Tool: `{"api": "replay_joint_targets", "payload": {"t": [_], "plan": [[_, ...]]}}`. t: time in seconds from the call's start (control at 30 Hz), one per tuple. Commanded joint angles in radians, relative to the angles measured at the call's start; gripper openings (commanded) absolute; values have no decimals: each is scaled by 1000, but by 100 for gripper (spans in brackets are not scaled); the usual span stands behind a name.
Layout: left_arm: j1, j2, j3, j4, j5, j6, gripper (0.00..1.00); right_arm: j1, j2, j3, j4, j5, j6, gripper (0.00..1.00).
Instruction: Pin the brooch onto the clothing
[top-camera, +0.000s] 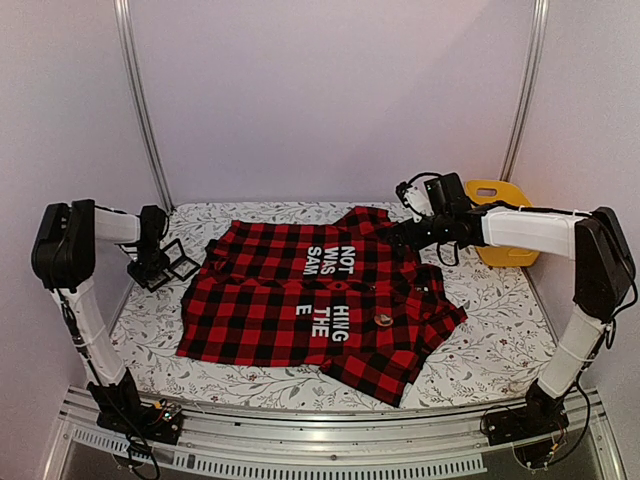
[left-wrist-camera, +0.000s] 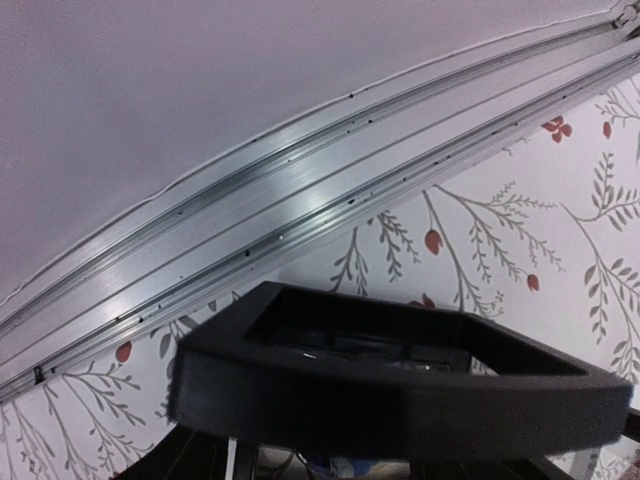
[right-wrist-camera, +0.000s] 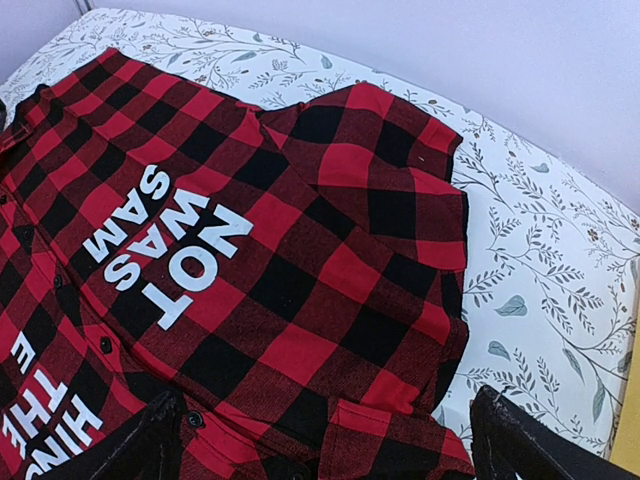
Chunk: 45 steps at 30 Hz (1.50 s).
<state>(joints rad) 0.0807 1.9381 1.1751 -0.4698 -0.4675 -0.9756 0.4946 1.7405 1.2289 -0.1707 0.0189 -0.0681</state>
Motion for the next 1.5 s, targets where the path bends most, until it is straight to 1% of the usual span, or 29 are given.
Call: {"api": "replay_joint_targets", "payload": {"t": [0.0,0.13,0.3,0.33,0.47,0.7,0.87,0.9,0.93,1.0,1.2,1.33,1.47], "plan": [[3,24,-9,-20,9,-13,60,-2,-32,-13,19,-3,-11,99],[-4,21,-1,-28,1,-12,60,-3,-27,-13,17,-6,-13,99],[-42,-17,10,-31,-70,14,60,-3,-21,-11,17,-7,-16,99],[-45,-22,9,-22,-74,25,59,-3,-19,-11,17,-6,-16,99],[-39,-10,8,-8,-53,31,49,-3,-10,-8,13,0,-20,99],[-37,34,29,-12,-12,31,47,-2,-8,-8,11,6,-28,99],[-36,28,26,-10,-5,28,39,-3,-5,-7,11,5,-30,99],[-36,23,24,-8,-5,26,37,-4,-5,-8,10,6,-31,99],[-37,14,19,-6,-5,24,33,-3,-3,-7,11,6,-30,99],[-36,2,6,3,-3,25,29,-3,-2,-8,11,6,-31,99],[-36,-22,-12,7,-2,25,22,-3,1,-6,10,4,-32,99],[-36,-35,-28,16,1,21,12,-3,1,-6,11,6,-32,99],[-36,-40,-32,17,17,22,10,-3,1,-6,10,4,-33,99]]}}
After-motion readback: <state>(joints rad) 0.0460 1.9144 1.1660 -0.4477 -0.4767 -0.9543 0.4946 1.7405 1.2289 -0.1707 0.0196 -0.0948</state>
